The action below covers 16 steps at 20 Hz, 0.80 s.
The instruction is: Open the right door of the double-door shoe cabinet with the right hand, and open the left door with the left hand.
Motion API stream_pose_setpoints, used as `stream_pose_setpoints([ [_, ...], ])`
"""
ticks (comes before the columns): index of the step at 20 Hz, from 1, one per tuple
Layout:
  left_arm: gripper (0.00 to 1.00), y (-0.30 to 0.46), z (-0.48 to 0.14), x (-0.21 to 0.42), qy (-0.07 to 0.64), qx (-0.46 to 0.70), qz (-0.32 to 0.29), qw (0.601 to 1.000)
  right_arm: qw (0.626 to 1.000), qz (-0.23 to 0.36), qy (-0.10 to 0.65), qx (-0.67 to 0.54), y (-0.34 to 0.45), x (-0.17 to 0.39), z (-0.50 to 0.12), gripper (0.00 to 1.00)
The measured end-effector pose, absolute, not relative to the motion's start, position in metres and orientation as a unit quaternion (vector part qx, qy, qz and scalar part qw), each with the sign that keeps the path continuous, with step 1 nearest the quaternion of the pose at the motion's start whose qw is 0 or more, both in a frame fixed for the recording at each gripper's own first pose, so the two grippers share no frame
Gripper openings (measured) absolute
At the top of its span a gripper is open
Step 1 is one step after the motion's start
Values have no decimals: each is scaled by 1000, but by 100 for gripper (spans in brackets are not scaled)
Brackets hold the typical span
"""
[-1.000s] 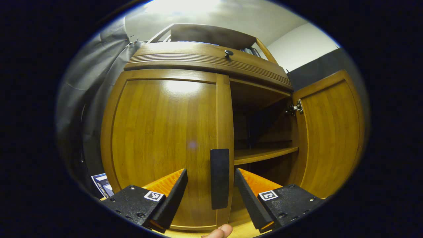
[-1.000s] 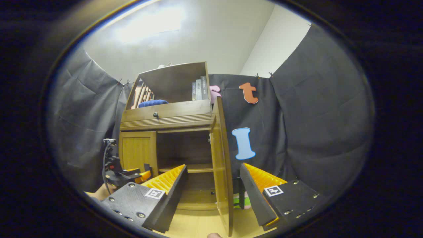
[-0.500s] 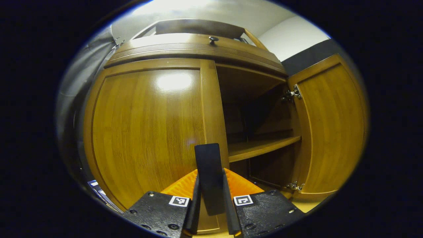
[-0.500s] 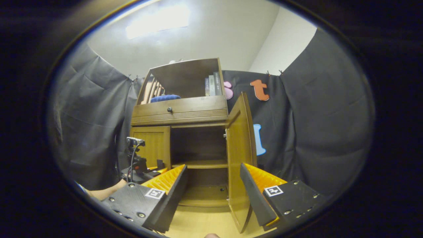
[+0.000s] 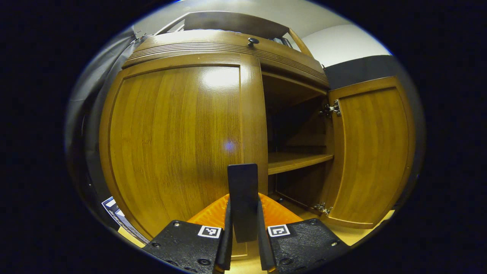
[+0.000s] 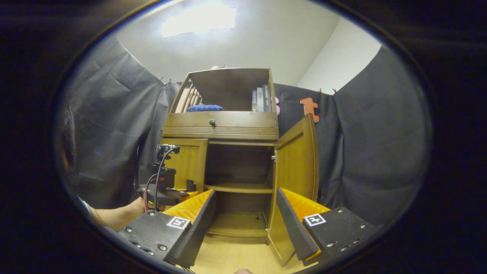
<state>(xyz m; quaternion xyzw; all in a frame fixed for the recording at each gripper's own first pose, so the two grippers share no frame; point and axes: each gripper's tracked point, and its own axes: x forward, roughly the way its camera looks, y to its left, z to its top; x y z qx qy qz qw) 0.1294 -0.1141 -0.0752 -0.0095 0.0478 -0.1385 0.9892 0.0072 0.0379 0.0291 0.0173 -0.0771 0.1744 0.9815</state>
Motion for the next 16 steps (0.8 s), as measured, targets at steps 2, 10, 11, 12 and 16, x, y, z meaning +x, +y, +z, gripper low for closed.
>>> stream_pose_setpoints([
  [2,30,-113,-75,124,49,-9,-141,989,980,178,-84,8,43,0,33,88],
  [10,30,-102,-78,80,48,-9,-143,989,981,178,-71,25,45,-6,27,93],
  [11,29,-102,-78,76,50,-9,-142,989,982,174,-69,28,42,-5,28,93],
  [12,30,-99,-77,70,51,-7,-142,989,983,170,-68,30,40,-4,28,93],
  [16,30,-92,-75,50,54,-3,-139,989,984,163,-66,33,36,-6,27,94],
])
